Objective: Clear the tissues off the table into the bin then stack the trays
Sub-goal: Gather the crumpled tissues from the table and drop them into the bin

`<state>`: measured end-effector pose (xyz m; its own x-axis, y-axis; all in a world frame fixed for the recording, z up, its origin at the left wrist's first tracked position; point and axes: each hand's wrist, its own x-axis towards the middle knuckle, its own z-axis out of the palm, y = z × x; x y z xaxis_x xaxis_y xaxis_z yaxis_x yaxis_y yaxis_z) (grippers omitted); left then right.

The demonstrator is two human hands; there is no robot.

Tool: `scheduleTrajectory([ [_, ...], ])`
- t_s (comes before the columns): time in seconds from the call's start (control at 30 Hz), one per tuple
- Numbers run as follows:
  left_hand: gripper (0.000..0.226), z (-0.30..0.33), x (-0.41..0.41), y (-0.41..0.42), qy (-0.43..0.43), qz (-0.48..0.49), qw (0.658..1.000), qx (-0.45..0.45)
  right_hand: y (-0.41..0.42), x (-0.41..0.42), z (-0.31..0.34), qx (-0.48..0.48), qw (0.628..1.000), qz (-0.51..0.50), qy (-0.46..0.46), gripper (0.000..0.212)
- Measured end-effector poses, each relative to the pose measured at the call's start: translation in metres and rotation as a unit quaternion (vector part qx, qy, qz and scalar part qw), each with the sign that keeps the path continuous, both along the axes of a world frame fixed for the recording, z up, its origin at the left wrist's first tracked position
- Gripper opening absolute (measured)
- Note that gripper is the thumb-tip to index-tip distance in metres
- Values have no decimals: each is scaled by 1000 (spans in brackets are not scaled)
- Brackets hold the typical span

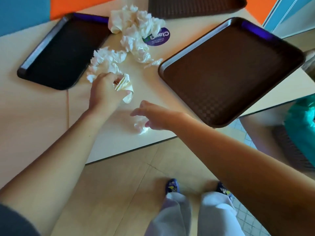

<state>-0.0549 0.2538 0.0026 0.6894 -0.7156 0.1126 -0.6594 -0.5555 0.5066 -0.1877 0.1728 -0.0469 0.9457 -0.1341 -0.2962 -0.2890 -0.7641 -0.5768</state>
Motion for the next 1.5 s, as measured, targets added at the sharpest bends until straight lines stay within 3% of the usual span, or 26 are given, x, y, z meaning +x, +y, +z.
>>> scheduleTrajectory([
  [0.27,41,-25,-17,27,11,7,999,41,15,-3,-19,1,997,70,-15,44],
  [0.4,35,-26,-20,32,-2,25,999,47,13,-6,-15,-22,999,38,-21,35],
  [0.53,43,-12,-29,21,-43,35,998,19,-5,-13,2,-33,999,-17,-33,28],
  [0.8,46,14,-89,-68,-55,-15,998,-42,-89,-90,51,-42,979,-172,-104,21],
  [1.0,54,24,-179,-155,-39,-104,992,-55,-151,-191,63,-66,944,-299,-124,30],
  [1.27,62,22,-325,-251,84,-227,969,-44,-217,-341,52,-62,878,-458,-127,37],
  [1.5,69,-29,-439,-309,143,-305,941,29,-240,-455,2,-27,804,-587,-90,29],
])
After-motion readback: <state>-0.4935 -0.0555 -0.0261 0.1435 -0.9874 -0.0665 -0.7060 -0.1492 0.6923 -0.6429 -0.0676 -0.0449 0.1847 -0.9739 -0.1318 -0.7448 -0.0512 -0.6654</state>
